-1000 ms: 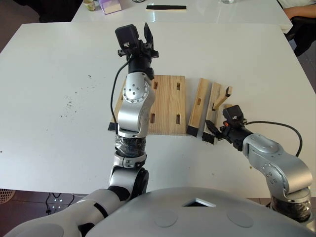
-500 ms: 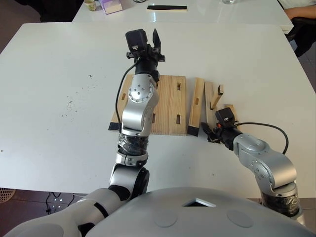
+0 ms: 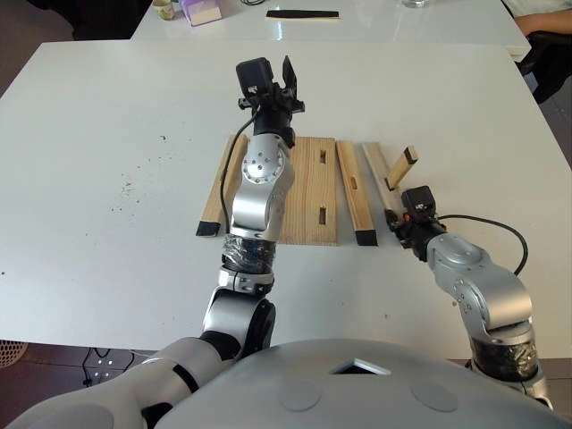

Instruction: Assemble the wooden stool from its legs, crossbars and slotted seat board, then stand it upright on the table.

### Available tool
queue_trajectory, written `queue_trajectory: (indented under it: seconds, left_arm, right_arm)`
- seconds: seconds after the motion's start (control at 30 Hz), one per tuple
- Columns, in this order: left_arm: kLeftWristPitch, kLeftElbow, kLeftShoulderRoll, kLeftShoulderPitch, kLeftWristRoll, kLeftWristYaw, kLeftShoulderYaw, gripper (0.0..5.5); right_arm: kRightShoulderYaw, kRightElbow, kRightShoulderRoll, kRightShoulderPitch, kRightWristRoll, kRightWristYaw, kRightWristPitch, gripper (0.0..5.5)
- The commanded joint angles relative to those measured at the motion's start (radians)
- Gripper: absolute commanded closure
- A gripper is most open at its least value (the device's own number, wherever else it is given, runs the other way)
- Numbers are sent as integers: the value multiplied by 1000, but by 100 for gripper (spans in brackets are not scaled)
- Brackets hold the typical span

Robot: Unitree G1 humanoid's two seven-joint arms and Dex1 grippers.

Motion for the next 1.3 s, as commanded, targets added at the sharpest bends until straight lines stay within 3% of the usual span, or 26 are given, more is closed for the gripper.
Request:
queue_trajectory:
  seconds: [0.03,0.1,0.23,0.33,0.43,0.53,0.63,0.77,0.97,1.3]
  left_arm:
    - [8,-66,26,-45,-29,5,79,317]
    - [63,-105,52,-76,-119,-7,163,317]
    - [277,-146,112,-165,-518,-139,333,317]
    - [384,-165,173,-213,-721,-200,398,317]
    - [484,-195,239,-219,-880,-299,411,317]
    - [598,-229,301,-209,-1015,-414,382,278]
    - [663,-282,338,-185,-1194,-478,415,233]
    - [702,-347,385,-159,-1398,-447,434,227]
    - [780,-393,514,-141,-1509,-513,366,227]
    - [778,-365,620,-147,-1390,-654,279,227]
  right_arm:
    - [-107,52,82,-134,19,-10,-5,344]
    - [-208,120,145,-287,75,0,-38,344]
    - [-484,400,246,-683,302,43,-152,344]
    - [-615,553,221,-881,534,195,-157,344]
    - [-569,562,135,-910,656,457,-149,344]
    - [-501,519,8,-852,738,740,-143,344]
    - [-451,557,-74,-861,743,891,-157,344]
    - [-355,572,-177,-865,738,1053,-154,344]
    - [-262,560,-245,-814,708,1159,-212,344]
    - [-214,491,-274,-751,742,1216,-224,344]
